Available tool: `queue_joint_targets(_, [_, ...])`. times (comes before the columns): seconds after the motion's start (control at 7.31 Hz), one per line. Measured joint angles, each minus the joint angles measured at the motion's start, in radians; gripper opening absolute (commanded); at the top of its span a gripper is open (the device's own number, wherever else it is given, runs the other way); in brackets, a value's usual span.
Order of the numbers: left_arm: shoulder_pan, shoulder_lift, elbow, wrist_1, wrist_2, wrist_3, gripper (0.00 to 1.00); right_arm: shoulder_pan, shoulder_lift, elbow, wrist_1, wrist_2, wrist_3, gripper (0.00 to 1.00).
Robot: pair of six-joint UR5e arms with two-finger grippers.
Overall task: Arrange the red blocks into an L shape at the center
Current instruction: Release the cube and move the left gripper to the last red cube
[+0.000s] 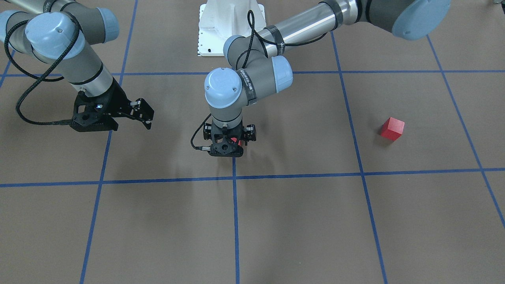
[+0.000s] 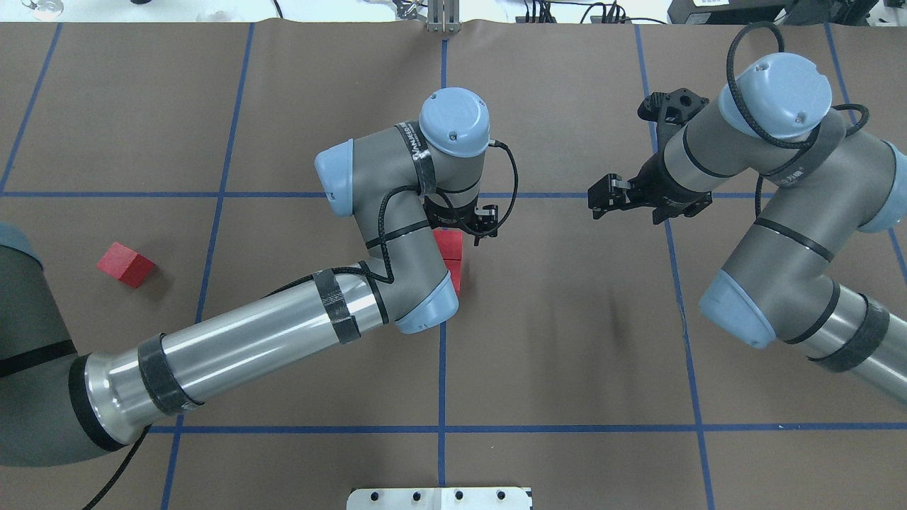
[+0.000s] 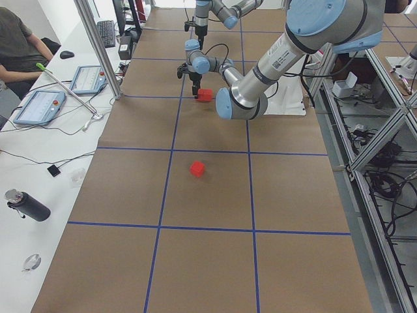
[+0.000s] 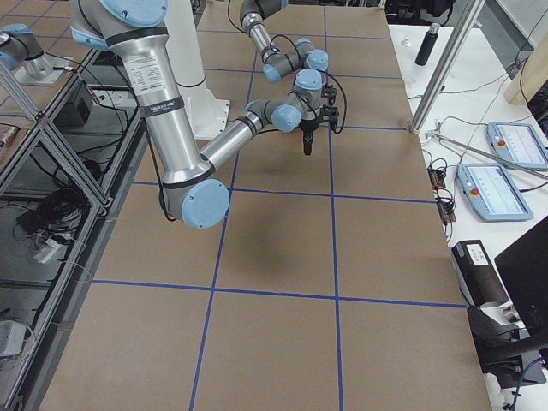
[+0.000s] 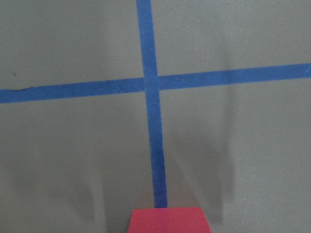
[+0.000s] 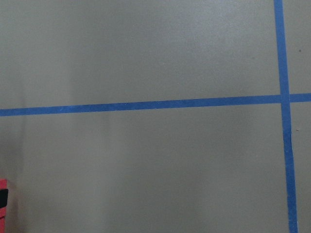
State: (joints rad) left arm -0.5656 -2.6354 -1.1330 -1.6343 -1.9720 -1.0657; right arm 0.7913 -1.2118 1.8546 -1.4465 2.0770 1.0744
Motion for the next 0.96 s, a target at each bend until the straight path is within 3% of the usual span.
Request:
queue_joint_targets(0.27, [-0.038, 0.066, -0.121, 0.029, -0.003, 0.003, 0.99, 0.001, -0.001, 0.000, 0.000, 0.000, -0.001, 1.00])
queue_joint_targets(0.68, [-0.117, 0.447, -0.522, 0.029, -0.036, 0.011, 0.99, 0.002, -0.003, -0.003, 0.000, -0.004, -0.001, 1.00])
queue_joint_targets(0.96, [-0.223, 0.708, -0.684, 0.014, -0.101, 0.106, 0.99, 0.002, -0.003, -0.002, 0.000, -0.011, -0.002, 1.00])
